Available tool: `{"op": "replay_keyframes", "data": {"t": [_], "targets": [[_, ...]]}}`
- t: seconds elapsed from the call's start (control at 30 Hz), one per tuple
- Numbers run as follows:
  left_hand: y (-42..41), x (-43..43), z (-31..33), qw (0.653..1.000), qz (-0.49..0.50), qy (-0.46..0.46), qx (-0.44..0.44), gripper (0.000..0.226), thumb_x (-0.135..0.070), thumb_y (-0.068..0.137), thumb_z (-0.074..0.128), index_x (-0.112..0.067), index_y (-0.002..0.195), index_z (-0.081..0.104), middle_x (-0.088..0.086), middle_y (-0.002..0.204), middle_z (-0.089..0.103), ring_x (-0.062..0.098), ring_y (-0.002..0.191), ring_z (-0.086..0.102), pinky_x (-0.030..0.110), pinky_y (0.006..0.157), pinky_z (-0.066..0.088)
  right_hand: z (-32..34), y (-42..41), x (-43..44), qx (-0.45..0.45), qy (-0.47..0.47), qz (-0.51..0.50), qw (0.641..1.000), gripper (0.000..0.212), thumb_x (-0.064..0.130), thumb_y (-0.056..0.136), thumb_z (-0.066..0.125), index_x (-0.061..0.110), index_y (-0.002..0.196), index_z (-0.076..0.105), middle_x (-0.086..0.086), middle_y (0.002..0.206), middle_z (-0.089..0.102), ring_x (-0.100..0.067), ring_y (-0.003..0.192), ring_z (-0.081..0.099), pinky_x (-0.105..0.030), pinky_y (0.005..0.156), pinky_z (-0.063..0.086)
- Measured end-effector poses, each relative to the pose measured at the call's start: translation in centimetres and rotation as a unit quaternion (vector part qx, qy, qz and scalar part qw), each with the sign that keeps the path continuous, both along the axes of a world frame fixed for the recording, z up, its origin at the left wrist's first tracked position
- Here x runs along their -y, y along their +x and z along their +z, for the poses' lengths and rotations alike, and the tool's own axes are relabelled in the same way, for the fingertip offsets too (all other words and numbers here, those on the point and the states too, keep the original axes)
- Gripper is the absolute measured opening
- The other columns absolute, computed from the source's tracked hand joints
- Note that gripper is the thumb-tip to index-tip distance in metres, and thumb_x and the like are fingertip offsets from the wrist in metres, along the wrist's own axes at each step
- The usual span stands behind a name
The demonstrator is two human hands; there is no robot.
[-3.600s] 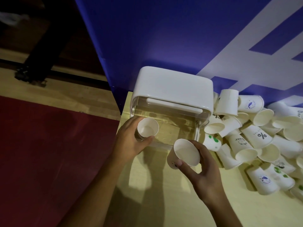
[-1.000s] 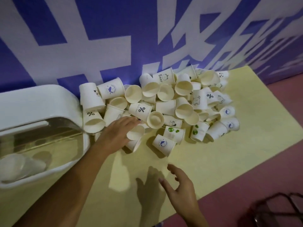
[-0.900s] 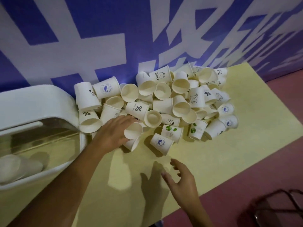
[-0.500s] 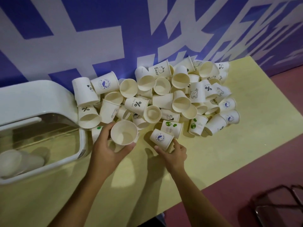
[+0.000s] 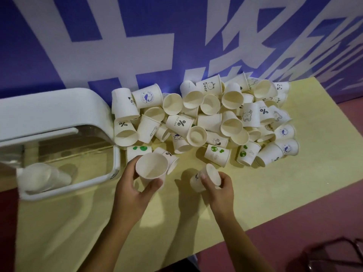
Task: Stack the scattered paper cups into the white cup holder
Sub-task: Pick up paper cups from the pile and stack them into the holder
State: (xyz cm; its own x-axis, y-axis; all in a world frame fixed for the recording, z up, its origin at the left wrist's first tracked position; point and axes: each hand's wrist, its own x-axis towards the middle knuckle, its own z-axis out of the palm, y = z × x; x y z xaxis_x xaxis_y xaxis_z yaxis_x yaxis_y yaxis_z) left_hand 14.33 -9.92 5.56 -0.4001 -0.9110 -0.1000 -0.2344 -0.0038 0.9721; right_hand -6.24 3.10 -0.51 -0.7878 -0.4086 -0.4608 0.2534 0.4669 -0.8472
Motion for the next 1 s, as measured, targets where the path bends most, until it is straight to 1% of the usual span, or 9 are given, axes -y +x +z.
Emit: {"op": "replay_keyframes", "data": {"t": [0.07,0.17,0.33,0.43,0.57,0.7,0.8,0.93,1.0], "targets": [[0.4,-0.1,0.4,1.000,0.007,0.003,-0.005,0.072,-0.082,0.072,0.071,-0.048,0.133,0.054,-0.019,0.130,0.065,0.011,0.119,0.063,0.037,0.094,0.053,1.6,0.6,-0.4,-0.011,-0.014,0.009,1.000,0.051,0.040,0.080,0.085,0.023,0.121,0.058,0.003,0.115,0.065,-0.012,0.103,0.065,-0.025,0.079,0.053],[1.4,-0.4,0.8,1.000,0.011,-0.002,-0.007,0.068,-0.072,0.075,0.073,-0.043,0.134,0.054,-0.014,0.128,0.066,0.013,0.117,0.065,0.034,0.092,0.054,4.0,1.7,-0.7,-0.017,-0.042,0.030,0.999,0.052,0.048,0.076,0.079,0.028,0.120,0.059,0.006,0.114,0.068,-0.010,0.102,0.067,-0.026,0.081,0.053],[4.1,-0.8,1.6,0.999,0.025,-0.017,-0.016,0.060,-0.055,0.079,0.074,-0.039,0.133,0.055,-0.013,0.127,0.067,0.017,0.116,0.066,0.026,0.091,0.054,7.3,3.8,-0.3,-0.019,-0.084,0.092,0.992,0.048,0.040,0.079,0.086,0.037,0.117,0.058,0.015,0.108,0.069,0.004,0.094,0.068,-0.019,0.074,0.055],[6.6,-0.7,2.4,0.998,0.047,-0.028,-0.014,0.058,-0.050,0.079,0.075,-0.044,0.133,0.052,-0.014,0.129,0.065,0.019,0.116,0.065,0.028,0.090,0.054,8.4,5.3,0.3,-0.030,-0.088,0.134,0.987,0.050,0.044,0.074,0.079,0.043,0.120,0.059,0.025,0.111,0.068,0.001,0.100,0.066,-0.031,0.084,0.054],[10.6,-0.3,3.4,0.995,0.091,-0.038,-0.007,0.059,-0.046,0.077,0.077,-0.052,0.129,0.051,-0.016,0.129,0.064,0.018,0.117,0.064,0.031,0.090,0.056,9.1,7.8,1.8,-0.044,-0.093,0.180,0.978,0.055,0.041,0.066,0.082,0.047,0.117,0.063,0.023,0.115,0.067,0.000,0.103,0.065,-0.041,0.090,0.055],[15.2,0.5,3.8,0.985,0.163,-0.049,-0.013,0.064,-0.044,0.076,0.080,-0.034,0.133,0.054,-0.009,0.129,0.064,0.024,0.118,0.064,0.041,0.092,0.056,8.9,10.9,3.9,-0.061,-0.096,0.234,0.966,0.052,0.041,0.067,0.095,0.054,0.107,0.065,0.021,0.112,0.069,-0.010,0.105,0.066,-0.034,0.081,0.058],[18.6,1.6,4.2,0.974,0.213,-0.067,-0.021,0.068,-0.045,0.074,0.081,-0.028,0.135,0.054,-0.010,0.128,0.064,0.025,0.114,0.065,0.041,0.089,0.056,8.7,13.4,5.4,-0.054,-0.110,0.275,0.954,0.050,0.031,0.074,0.091,0.054,0.110,0.065,0.018,0.116,0.069,-0.014,0.112,0.064,-0.026,0.086,0.054],[22.2,3.4,4.3,0.965,0.244,-0.092,-0.026,0.065,-0.041,0.075,0.081,-0.026,0.133,0.056,-0.008,0.127,0.064,0.027,0.116,0.064,0.038,0.091,0.055,9.0,17.2,7.2,-0.067,-0.119,0.327,0.935,0.059,0.038,0.066,0.083,0.045,0.120,0.062,0.015,0.121,0.067,-0.011,0.112,0.062,-0.033,0.094,0.052],[23.4,4.4,3.8,0.964,0.250,-0.094,-0.017,0.064,-0.037,0.076,0.082,-0.027,0.133,0.056,-0.006,0.128,0.064,0.027,0.119,0.064,0.039,0.093,0.054,9.6,19.2,8.1,-0.076,-0.121,0.354,0.924,0.065,0.050,0.060,0.085,0.047,0.120,0.061,0.018,0.122,0.066,-0.006,0.110,0.062,-0.025,0.091,0.053]]}}
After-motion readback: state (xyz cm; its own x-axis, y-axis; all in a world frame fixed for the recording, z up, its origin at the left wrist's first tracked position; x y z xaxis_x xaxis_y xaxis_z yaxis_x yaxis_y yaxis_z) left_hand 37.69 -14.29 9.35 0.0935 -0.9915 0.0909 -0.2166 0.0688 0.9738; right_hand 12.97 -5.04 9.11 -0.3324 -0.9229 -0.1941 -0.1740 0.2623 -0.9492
